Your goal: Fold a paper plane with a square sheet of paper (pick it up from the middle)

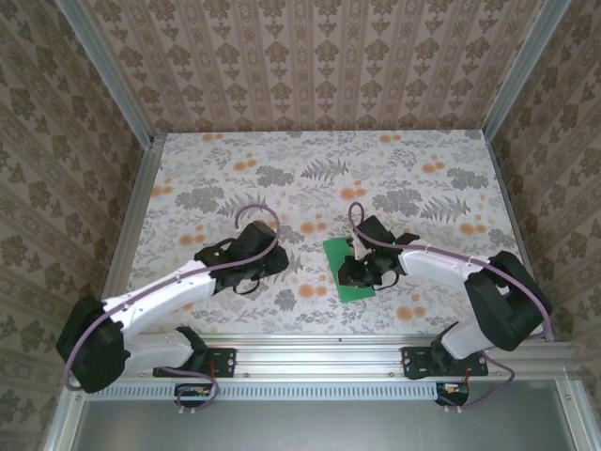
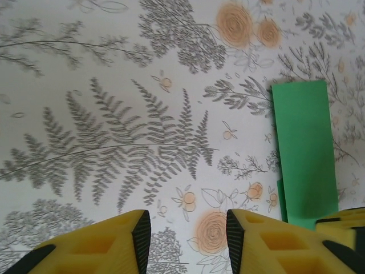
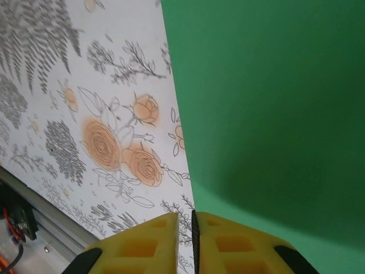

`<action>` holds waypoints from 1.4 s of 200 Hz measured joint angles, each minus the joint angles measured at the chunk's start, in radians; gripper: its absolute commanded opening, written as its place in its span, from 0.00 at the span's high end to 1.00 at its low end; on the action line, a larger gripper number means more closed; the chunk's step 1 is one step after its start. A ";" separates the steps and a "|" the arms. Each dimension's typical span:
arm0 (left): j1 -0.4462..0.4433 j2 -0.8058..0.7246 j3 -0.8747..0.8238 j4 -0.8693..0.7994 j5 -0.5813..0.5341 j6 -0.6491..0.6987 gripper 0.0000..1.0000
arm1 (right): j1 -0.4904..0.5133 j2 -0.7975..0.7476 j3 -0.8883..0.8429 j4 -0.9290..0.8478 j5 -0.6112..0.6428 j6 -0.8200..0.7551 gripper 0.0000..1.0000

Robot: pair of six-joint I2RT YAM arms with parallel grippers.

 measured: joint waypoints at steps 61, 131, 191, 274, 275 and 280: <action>-0.033 0.124 0.072 0.036 0.035 0.016 0.58 | 0.002 0.104 -0.057 0.183 -0.045 0.080 0.89; -0.034 0.172 0.095 0.035 0.053 0.017 0.58 | 0.079 0.116 -0.108 0.435 0.016 0.336 0.87; -0.046 0.291 0.171 0.050 0.124 0.066 0.65 | -0.006 -0.212 -0.121 0.275 0.133 0.290 0.70; -0.072 0.608 0.380 0.076 0.243 0.147 0.84 | -0.175 -0.325 -0.224 0.051 0.073 0.133 0.61; -0.072 0.610 0.381 0.076 0.243 0.147 0.84 | -0.175 -0.325 -0.224 0.051 0.071 0.132 0.61; -0.072 0.620 0.381 0.073 0.242 0.147 0.84 | -0.175 -0.320 -0.224 0.051 0.061 0.132 0.61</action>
